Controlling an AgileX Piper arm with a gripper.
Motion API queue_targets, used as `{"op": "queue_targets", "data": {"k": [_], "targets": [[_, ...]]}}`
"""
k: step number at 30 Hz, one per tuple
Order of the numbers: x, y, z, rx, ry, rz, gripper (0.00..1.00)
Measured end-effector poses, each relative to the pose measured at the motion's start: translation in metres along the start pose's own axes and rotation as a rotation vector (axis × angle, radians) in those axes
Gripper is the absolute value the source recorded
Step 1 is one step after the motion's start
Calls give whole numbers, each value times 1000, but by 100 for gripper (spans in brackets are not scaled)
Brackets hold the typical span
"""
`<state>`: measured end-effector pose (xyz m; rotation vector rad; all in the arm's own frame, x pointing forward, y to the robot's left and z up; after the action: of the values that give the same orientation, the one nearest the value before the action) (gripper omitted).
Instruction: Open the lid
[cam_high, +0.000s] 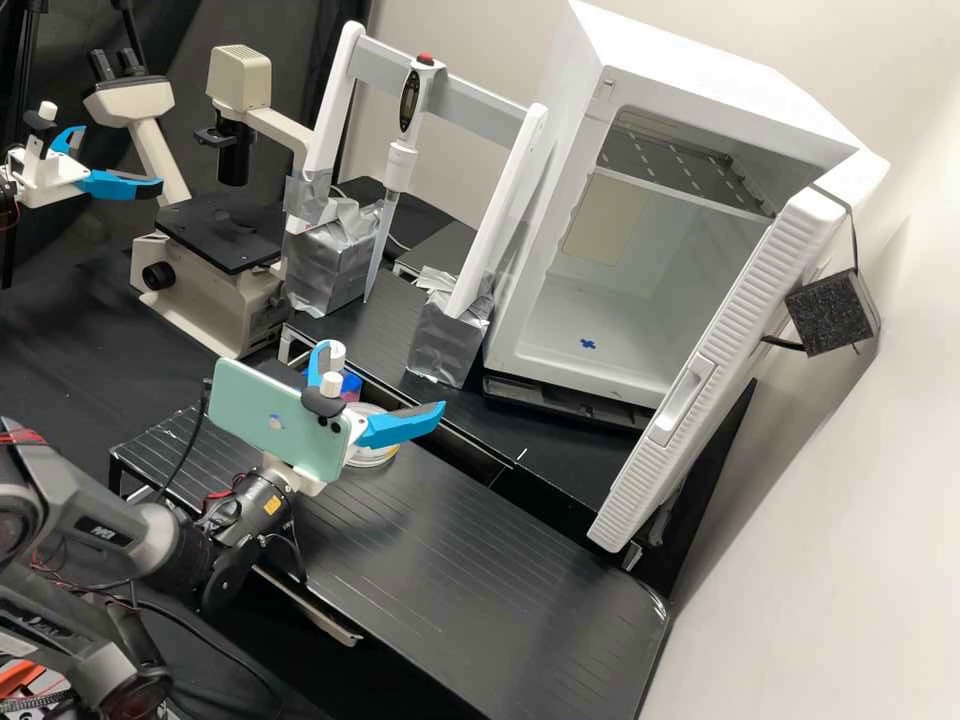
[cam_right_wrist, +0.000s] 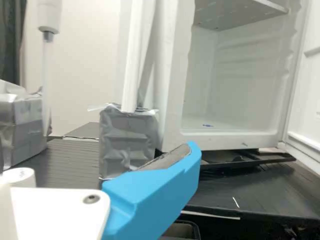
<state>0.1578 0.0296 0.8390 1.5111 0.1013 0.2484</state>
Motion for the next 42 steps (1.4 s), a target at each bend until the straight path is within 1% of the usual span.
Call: {"op": "queue_targets", "data": {"k": [6,12,15,18,22,24,34,37,42], "targets": [[-5,2,7,8,-19,-45,100],[-7,-2,11,-1,-23,-115,100],[-7,-4,13,-5,-27,-136,100],[-7,-6,16,6,-38,-151,100],[-6,-9,20,27,-57,-169,100],[-5,-10,21,32,-63,-174,100],[-5,-12,25,40,-77,-186,100],[-5,-13,26,31,-79,-194,100],[-4,-14,28,32,-87,-204,100]]}}
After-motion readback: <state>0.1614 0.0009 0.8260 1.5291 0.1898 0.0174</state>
